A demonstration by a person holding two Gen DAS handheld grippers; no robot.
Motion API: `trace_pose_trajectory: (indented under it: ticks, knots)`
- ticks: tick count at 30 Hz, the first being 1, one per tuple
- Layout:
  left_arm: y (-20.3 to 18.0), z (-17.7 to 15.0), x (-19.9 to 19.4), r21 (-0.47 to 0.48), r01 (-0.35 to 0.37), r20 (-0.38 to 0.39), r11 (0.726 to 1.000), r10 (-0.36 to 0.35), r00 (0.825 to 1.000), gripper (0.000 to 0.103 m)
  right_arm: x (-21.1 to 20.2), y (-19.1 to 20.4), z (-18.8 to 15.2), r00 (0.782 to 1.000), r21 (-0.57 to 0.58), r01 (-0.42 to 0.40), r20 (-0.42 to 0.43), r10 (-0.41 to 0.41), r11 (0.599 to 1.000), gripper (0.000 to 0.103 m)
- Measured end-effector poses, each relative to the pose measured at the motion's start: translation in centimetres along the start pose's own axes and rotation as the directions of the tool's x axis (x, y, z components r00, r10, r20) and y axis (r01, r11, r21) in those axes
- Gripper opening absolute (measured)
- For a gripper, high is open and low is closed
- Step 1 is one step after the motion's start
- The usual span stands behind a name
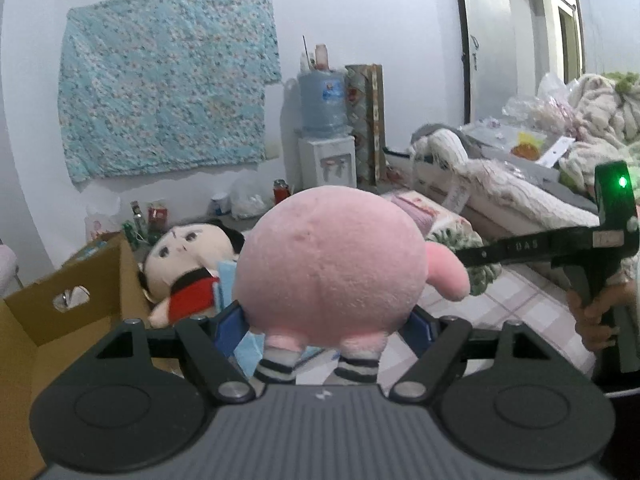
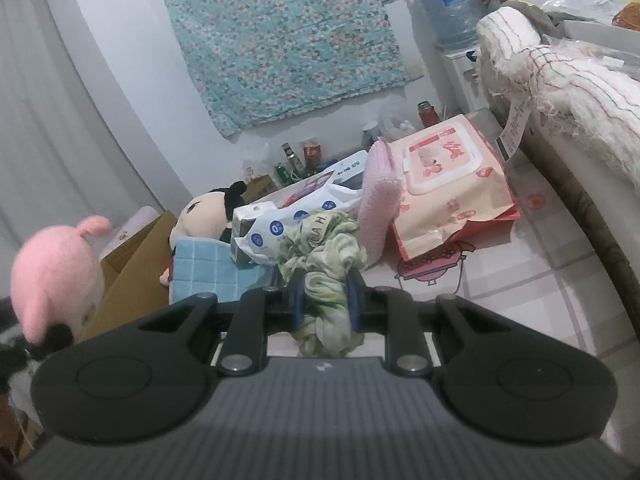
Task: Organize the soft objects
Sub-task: 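Carry the pink plush in the left tool while the right tool carries the scrunchie to the box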
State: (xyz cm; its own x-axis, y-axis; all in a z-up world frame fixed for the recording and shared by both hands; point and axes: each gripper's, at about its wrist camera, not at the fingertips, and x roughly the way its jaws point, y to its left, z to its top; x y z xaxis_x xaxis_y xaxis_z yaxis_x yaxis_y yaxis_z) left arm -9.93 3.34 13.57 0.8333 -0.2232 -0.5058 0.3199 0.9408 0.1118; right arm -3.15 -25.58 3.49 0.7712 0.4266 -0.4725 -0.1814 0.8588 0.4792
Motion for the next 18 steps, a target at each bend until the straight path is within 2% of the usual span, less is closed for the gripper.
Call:
trace_pose_trajectory:
  ticks: [8,12,14,18]
  knots:
    - [1.2,0.6,-0.8,-0.001,-0.085,0.01,0.996,0.085,0.996,0.08,-0.3,0.2,0.1,1.0,-0.012,-0.008,0.007,0.008,1.0,0.02]
    - [2.2,1.1,-1.3,-0.007,-0.104,0.025,0.995,0.104,0.994,0.08,-0.4,0.6,0.2,0.999,-0.055,0.045,0.02,-0.044,0.997,0.02]
    - [2.7,1.5,-1.8,-0.009,-0.119,0.037,0.993,0.119,0.992,0.08,-0.5,0.5,0.5,1.0,-0.025,0.012,0.021,-0.011,1.0,0.02]
    - [4.2,2.3,-3.1,-0.03,-0.148,0.052,0.988,0.15,0.987,0.08,-0.4,1.8,1.1,0.999,-0.035,0.003,0.047,-0.002,0.999,0.02]
